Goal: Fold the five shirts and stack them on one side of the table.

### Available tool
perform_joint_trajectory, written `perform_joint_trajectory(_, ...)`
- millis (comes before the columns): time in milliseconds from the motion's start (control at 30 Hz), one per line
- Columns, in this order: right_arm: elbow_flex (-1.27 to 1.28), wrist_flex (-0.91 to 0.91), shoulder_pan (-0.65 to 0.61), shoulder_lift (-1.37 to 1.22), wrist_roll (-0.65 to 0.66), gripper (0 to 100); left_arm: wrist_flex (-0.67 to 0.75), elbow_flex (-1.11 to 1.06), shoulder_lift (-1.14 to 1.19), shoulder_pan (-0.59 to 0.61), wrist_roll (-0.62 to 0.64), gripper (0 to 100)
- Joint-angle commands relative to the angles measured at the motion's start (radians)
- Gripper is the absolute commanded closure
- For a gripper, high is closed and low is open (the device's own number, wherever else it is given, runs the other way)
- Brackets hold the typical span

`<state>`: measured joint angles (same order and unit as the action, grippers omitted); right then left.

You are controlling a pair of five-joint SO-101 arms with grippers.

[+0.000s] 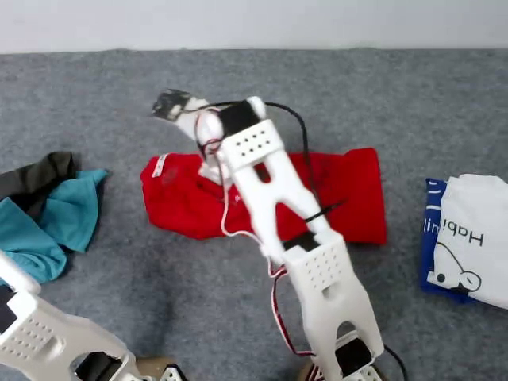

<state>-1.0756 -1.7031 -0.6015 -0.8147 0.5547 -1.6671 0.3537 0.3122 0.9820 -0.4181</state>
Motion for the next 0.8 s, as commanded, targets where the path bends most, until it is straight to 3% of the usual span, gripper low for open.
perform_joint_trajectory(0,-0.060,-0.013,-0.056,0.004,-0.046,90.6,0.025,0.005,-0.064,-0.003,0.002,98)
perform_joint_trajectory(100,-0.064,-0.002,-0.071,-0.031,-0.118,84.6,0.028,0.005,-0.064,-0.003,0.002,98)
perform_joint_trajectory(500,-0.060,0.074,-0.120,-0.139,-0.124,87.3,0.028,0.005,-0.061,-0.003,0.002,98)
perform_joint_trajectory(700,-0.066,0.104,-0.122,-0.176,-0.061,99.1,0.026,0.005,-0.061,-0.003,0.002,98)
perform_joint_trajectory(767,-0.066,0.102,-0.122,-0.171,-0.041,98.5,0.026,0.005,-0.060,-0.003,0.002,98)
